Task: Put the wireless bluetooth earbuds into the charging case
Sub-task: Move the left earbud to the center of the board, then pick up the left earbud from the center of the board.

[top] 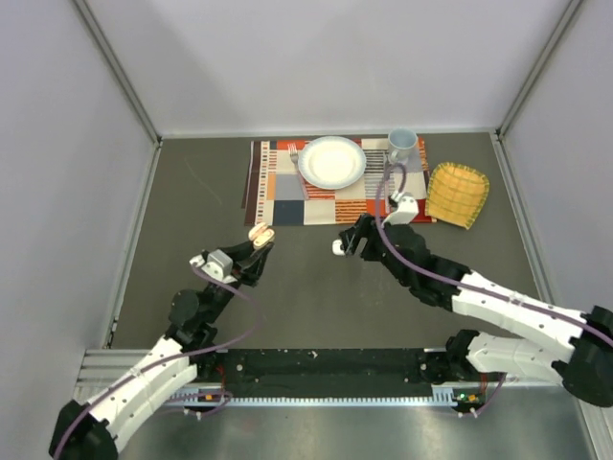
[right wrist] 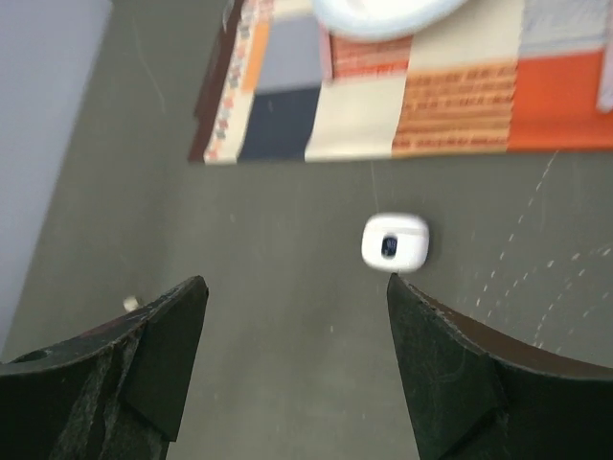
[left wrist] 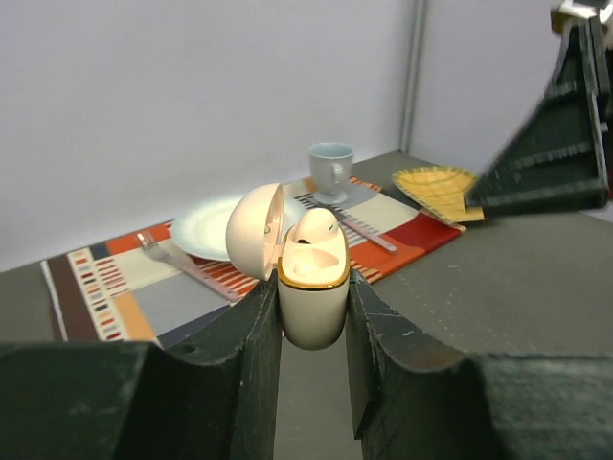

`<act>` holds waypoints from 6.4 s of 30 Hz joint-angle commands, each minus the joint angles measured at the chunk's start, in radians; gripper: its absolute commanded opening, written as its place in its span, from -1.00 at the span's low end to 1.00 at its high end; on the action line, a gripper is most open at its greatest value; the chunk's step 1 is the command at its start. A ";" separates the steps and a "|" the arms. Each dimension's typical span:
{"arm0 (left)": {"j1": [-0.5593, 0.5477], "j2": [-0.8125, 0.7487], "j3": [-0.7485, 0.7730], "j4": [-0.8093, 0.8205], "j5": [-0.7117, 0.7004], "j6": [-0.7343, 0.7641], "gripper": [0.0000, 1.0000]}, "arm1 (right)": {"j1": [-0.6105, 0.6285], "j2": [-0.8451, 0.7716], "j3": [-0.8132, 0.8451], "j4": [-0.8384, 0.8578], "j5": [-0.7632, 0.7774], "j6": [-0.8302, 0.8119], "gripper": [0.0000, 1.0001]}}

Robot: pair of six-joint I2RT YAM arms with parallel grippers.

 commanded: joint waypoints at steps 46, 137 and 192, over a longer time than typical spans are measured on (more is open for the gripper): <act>1.070 -0.152 0.267 -0.647 0.260 -0.234 -1.00 | 0.252 1.258 0.899 0.232 -0.562 -0.387 0.15; 1.004 -0.154 0.089 -0.158 0.657 -0.556 -1.00 | 0.203 0.600 -0.038 0.252 -0.082 -0.001 -0.56; 0.131 -0.055 -0.037 -0.008 0.601 -0.243 -1.00 | 0.137 0.097 -0.070 -0.352 0.087 0.594 0.20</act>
